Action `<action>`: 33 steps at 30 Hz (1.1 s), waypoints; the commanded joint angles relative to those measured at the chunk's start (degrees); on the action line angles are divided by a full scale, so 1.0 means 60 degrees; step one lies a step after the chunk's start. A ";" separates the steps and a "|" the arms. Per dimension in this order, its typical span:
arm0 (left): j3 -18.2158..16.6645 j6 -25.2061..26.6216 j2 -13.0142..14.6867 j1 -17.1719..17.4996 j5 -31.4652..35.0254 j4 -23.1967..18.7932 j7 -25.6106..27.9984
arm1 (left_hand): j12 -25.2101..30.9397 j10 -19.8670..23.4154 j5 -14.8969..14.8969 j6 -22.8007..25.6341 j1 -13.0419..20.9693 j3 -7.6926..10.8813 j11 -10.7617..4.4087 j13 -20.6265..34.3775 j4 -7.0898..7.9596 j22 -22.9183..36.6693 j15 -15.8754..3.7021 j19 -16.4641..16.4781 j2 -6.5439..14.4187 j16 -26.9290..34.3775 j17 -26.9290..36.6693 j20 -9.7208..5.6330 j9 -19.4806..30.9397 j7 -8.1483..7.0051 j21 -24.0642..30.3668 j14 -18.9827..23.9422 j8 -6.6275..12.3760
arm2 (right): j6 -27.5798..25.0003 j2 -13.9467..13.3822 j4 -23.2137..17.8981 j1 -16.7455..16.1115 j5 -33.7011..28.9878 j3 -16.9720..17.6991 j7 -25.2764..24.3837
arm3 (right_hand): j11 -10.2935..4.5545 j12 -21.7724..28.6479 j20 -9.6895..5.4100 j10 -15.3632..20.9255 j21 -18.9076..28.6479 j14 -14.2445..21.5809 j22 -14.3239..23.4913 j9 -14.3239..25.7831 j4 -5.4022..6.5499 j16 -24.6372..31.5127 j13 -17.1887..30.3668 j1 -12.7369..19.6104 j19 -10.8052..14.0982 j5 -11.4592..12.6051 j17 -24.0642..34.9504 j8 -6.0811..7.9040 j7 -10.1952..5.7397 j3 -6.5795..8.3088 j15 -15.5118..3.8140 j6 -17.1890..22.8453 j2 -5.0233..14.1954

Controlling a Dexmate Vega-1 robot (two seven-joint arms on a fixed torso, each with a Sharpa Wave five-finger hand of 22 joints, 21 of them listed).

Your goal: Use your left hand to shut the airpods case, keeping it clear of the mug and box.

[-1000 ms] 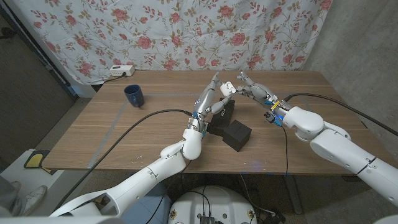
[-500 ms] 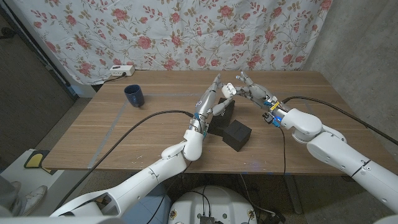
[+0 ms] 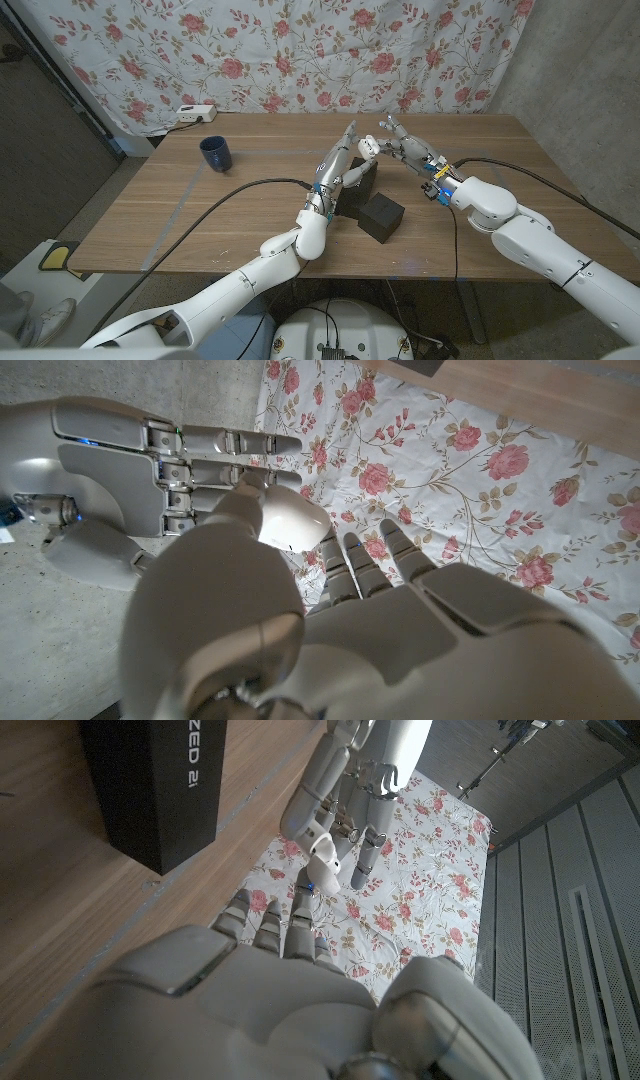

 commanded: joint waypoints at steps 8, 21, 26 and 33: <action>-0.0046 0.0037 0.0082 0.0176 -0.0034 -0.0121 0.0027 | 0.0030 0.1518 0.0029 0.0000 0.0026 -0.0082 -0.1475 0.0018 0.0038 0.0030 -0.0010 0.0043 0.0017 0.0004 0.0016 0.0074 0.0038 -0.0080 0.0015 0.0087 -0.0002 | 0.0085 -0.0080 -0.0088 -0.0111 0.0003 0.0075 -0.0025 | -0.0079 -0.0095 0.0042 -0.0341 0.0005 -0.0324 0.0055 0.0026 -0.0012 -0.0117 0.0241 0.0186 -0.0107 -0.0083 0.0055 0.0021 -0.0174 0.0080 0.0035 -0.0274 0.0005; 0.0018 0.0053 0.0027 0.0119 0.0033 -0.0070 0.0022 | 0.0025 0.1515 0.0030 0.0000 0.0025 -0.0105 -0.1476 0.0023 0.0043 0.0030 0.0001 0.0044 0.0019 0.0003 0.0017 0.0095 0.0038 -0.0075 0.0015 0.0091 -0.0007 | 0.0249 -0.0105 -0.0067 -0.0176 0.0109 0.0144 0.0106 | -0.0223 0.0448 0.0034 0.0401 0.0037 0.0112 0.0055 0.0028 0.0019 0.0006 0.0624 0.0179 -0.0075 -0.0136 0.0091 0.0048 -0.0203 0.0126 -0.0079 -0.0134 -0.0017; 0.0051 0.0037 -0.0023 0.0088 0.0034 -0.0016 0.0030 | 0.0029 0.1531 0.0031 0.0003 0.0030 -0.0115 -0.1475 0.0025 0.0037 0.0030 -0.0006 0.0046 0.0007 0.0001 0.0015 0.0074 0.0038 -0.0084 0.0016 0.0098 -0.0007 | 0.0302 -0.0082 -0.0013 -0.0189 0.0123 0.0158 0.0106 | -0.0247 0.0418 0.0039 0.0041 0.0042 0.0107 0.0055 0.0028 0.0026 -0.0034 0.0772 0.0182 -0.0057 -0.0147 0.0102 0.0039 -0.0239 0.0144 -0.0091 -0.0111 -0.0025; 0.0010 0.0119 0.0010 0.0146 0.0014 -0.0086 0.0053 | 0.0030 0.1538 0.0031 0.0009 0.0029 -0.0127 -0.1474 0.0029 0.0042 0.0030 -0.0021 0.0048 0.0013 -0.0005 0.0016 0.0078 0.0038 -0.0093 0.0017 0.0087 -0.0008 | 0.0283 -0.0150 -0.0002 -0.0304 -0.0011 0.0296 -0.0150 | 0.0052 -0.0451 0.0055 -0.2057 0.0008 -0.0690 0.0059 0.0031 0.0066 -0.0258 0.0902 0.0185 -0.0196 -0.0174 0.0160 0.0013 -0.0306 0.0213 -0.0039 -0.0212 -0.0041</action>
